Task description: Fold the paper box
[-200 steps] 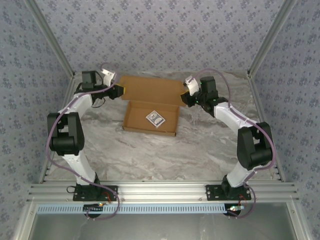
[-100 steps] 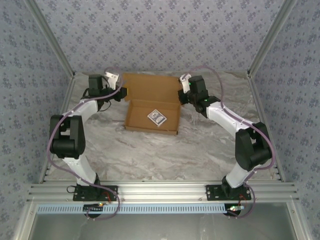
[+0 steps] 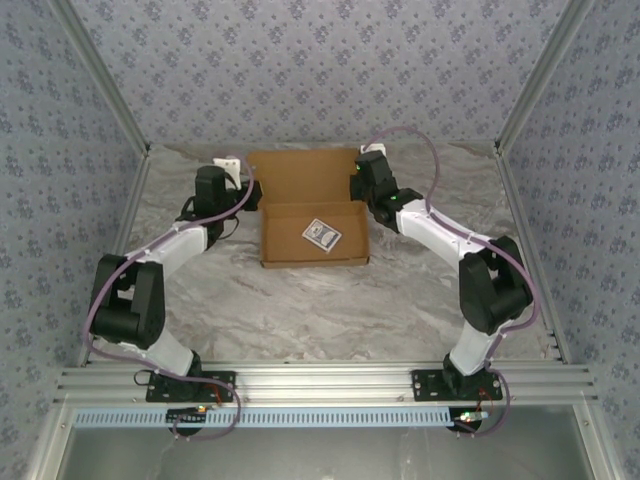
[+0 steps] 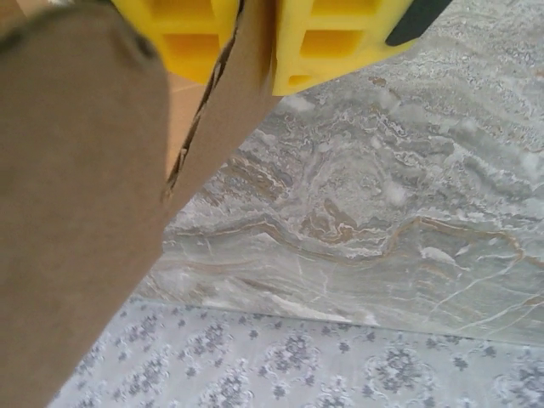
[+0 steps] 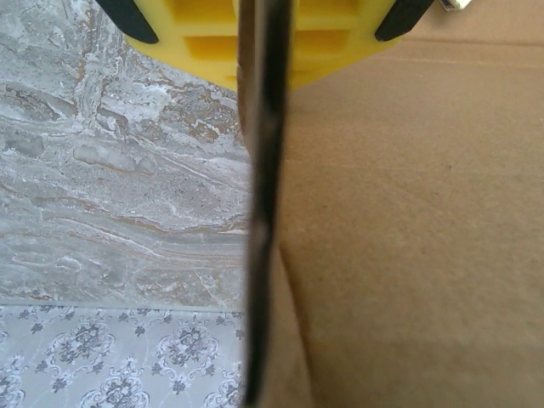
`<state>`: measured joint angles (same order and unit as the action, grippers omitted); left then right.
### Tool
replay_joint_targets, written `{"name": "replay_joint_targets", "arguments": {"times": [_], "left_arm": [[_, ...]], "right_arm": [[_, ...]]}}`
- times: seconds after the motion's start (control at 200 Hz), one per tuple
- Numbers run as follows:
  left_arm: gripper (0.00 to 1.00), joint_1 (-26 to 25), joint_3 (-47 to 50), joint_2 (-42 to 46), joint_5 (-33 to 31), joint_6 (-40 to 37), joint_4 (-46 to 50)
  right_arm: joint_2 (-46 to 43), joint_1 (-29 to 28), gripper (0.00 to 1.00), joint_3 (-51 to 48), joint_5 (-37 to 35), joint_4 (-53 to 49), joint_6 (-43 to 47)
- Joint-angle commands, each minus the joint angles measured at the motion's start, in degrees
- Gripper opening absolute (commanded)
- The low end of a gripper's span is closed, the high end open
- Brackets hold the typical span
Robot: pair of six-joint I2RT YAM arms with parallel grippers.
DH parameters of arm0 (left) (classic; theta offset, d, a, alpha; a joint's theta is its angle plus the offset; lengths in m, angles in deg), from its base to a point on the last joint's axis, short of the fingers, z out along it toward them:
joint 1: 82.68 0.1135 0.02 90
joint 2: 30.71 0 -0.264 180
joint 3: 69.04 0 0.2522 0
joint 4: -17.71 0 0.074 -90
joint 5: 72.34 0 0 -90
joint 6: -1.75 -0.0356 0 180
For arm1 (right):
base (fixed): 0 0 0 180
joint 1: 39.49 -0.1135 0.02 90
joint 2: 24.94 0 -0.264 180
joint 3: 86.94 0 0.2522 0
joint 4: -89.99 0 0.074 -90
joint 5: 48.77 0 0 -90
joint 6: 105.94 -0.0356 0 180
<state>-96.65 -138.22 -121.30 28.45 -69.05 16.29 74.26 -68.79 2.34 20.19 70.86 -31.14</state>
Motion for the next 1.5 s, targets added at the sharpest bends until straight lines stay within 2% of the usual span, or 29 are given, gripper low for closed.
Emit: {"name": "replay_joint_targets", "arguments": {"times": [0.0, 0.2, 0.5, 0.795, 1.114, 1.344, 1.494], "left_arm": [[0.10, -0.8, 0.1, 2.7, -12.3, 7.6, -2.7], [0.07, -6.5, 2.3, 3.2, -25.3, 10.5, -4.9], [0.05, -13.9, 8.1, 4.3, -40.8, 12.0, -11.6], [0.04, -20.1, 15.3, 5.3, -52.0, 10.6, -19.7], [0.04, -25.5, 21.3, 3.0, -58.2, 7.9, -30.0], [0.06, -28.4, 26.6, 2.2, -59.3, 5.0, -35.8], [0.07, -29.0, 28.6, 1.4, -59.6, 5.3, -36.3]], "right_arm": [[0.9, 0.8, 0.08, 2.0, -7.3, -0.9, -4.4], [0.3, 0.3, 0.07, 0.5, -9.1, 2.5, -5.2], [-1.5, 0.2, 0.05, -4.8, -8.1, 9.8, -5.9], [-4.5, -0.2, 0.04, -14.0, -7.5, 18.1, -5.9], [-8.2, -0.9, 0.03, -22.6, -6.3, 25.5, -5.5], [-10.5, -1.4, 0.03, -28.6, -6.3, 29.7, -4.2], [-12.4, -1.8, 0.03, -33.0, -7.1, 32.5, -3.6]]}}
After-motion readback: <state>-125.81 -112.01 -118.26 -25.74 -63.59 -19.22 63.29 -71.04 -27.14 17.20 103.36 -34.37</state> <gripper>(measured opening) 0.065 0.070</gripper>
